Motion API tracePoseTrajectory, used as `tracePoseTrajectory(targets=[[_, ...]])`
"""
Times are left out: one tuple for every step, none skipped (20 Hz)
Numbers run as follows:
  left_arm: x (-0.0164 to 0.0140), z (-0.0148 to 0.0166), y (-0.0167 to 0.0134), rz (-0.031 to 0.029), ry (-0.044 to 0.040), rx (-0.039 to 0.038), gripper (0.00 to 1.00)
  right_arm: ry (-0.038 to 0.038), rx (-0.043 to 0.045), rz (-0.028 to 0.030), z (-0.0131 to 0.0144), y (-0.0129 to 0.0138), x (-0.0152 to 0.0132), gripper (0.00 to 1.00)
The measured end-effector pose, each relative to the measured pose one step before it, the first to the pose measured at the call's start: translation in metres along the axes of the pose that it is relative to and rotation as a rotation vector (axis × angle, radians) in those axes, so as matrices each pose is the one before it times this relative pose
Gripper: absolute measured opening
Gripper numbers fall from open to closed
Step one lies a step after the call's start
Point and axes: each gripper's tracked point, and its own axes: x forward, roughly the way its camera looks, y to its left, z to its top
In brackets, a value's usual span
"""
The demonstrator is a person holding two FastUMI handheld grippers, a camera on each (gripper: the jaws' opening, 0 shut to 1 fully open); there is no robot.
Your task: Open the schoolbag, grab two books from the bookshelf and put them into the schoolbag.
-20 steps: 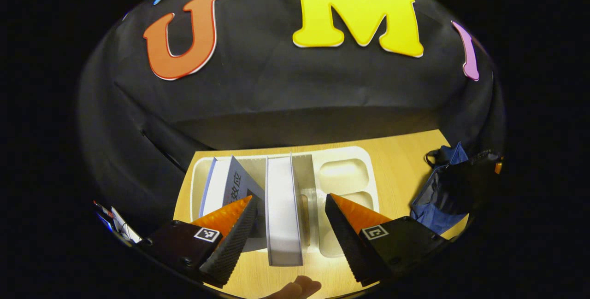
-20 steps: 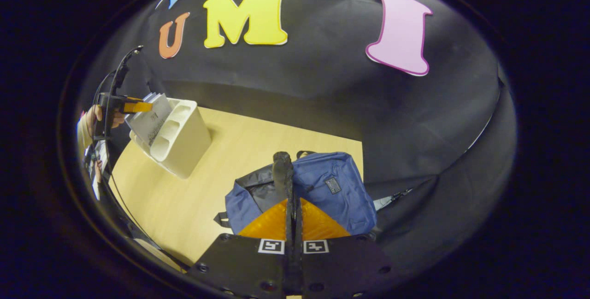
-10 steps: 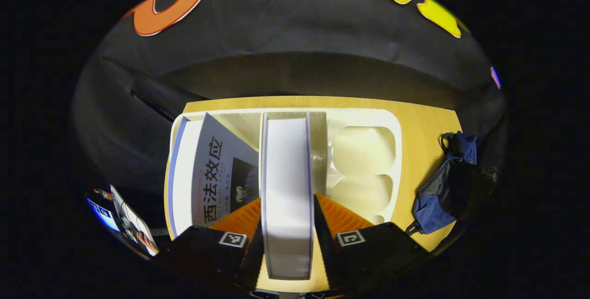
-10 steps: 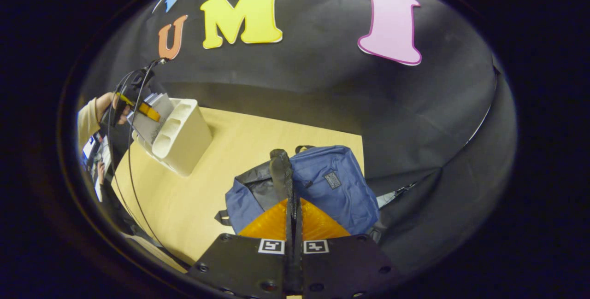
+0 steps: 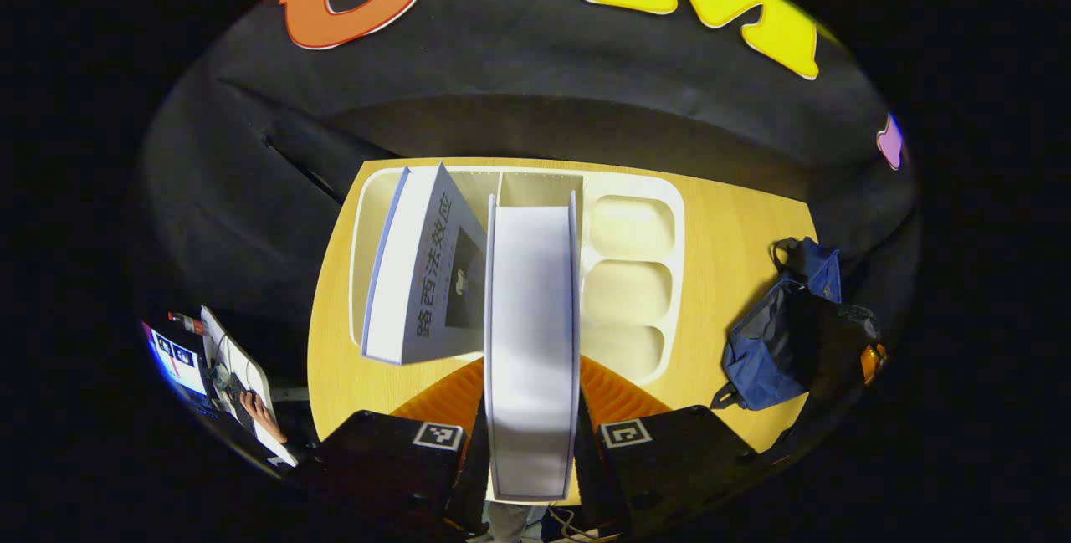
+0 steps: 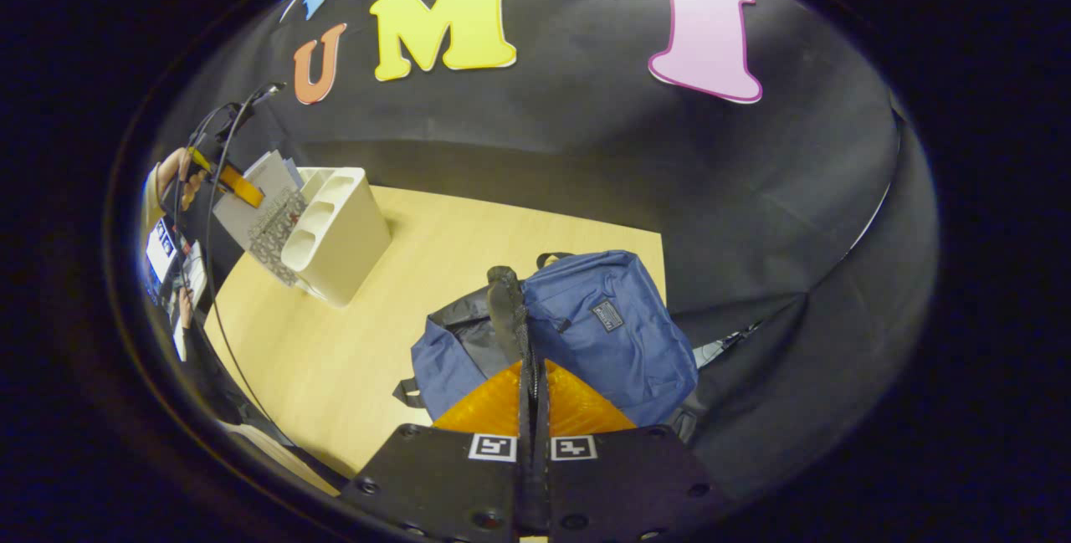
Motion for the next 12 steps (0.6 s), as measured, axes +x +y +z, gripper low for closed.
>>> tracePoseTrajectory(targets=[[-0.01212, -0.00897, -0.00189, -0.01698, -0.00252, -0.01351, 0.46, -0.00178, 0.00412, 0.00694, -0.00183, 0.00058, -0.00148, 0.00], [-0.01264, -0.00900, -0.00182, -0.01835, -0.00293, -0.01659, 0.45, -0.00284, 0.00232, 0.00609, 0.00070, 0.00127, -0.00079, 0.00], [-0.01116, -0.01245, -0.00018, -0.00891, -0.00343, -0.01444, 0.45, -0.00185, -0.00184, 0.00417, 0.00050, 0.00184, 0.00127, 0.00], [-0.01000, -0.00982, 0.00093, -0.00629, 0.00063, -0.00231, 0.46, -0.00186, -0.00443, 0.00431, 0.00083, 0.00107, 0.00004, 0.00], [-0.01024, -0.01202, 0.00149, -0.00406, 0.00065, 0.00351, 0.45, -0.00117, -0.00658, 0.00558, 0.00056, 0.00209, -0.00030, 0.00], [-0.00883, -0.01083, 0.00019, -0.00290, -0.00303, 0.00414, 0.46, 0.00051, -0.00491, 0.00215, 0.00075, 0.00140, 0.00077, 0.00], [-0.00826, -0.01094, -0.00029, -0.00563, -0.00337, -0.00041, 0.50, -0.00061, 0.00107, 0.00104, -0.00124, 0.00116, 0.00055, 0.00], [-0.00765, -0.00962, -0.00131, -0.00836, -0.00608, -0.00144, 0.49, 0.00024, 0.00466, 0.00554, 0.00006, 0.00239, 0.00047, 0.00], [-0.00633, -0.01163, -0.00316, -0.01588, -0.00094, -0.00368, 0.45, 0.00024, 0.00294, 0.00496, -0.00146, 0.00193, 0.00061, 0.00], [-0.00587, -0.01205, -0.00457, -0.01985, 0.00448, -0.01791, 0.46, 0.00123, 0.00109, 0.00246, 0.00004, 0.00156, 0.00110, 0.00], [-0.00394, -0.00843, -0.00588, -0.02493, 0.00332, -0.01987, 0.46, 0.00357, 0.00085, 0.00180, -0.00263, 0.00098, 0.00063, 0.00], [-0.00210, -0.00687, -0.00763, -0.02998, 0.00105, -0.01303, 0.46, 0.00206, 0.00182, 0.00271, 0.00006, 0.00120, 0.00073, 0.00]])
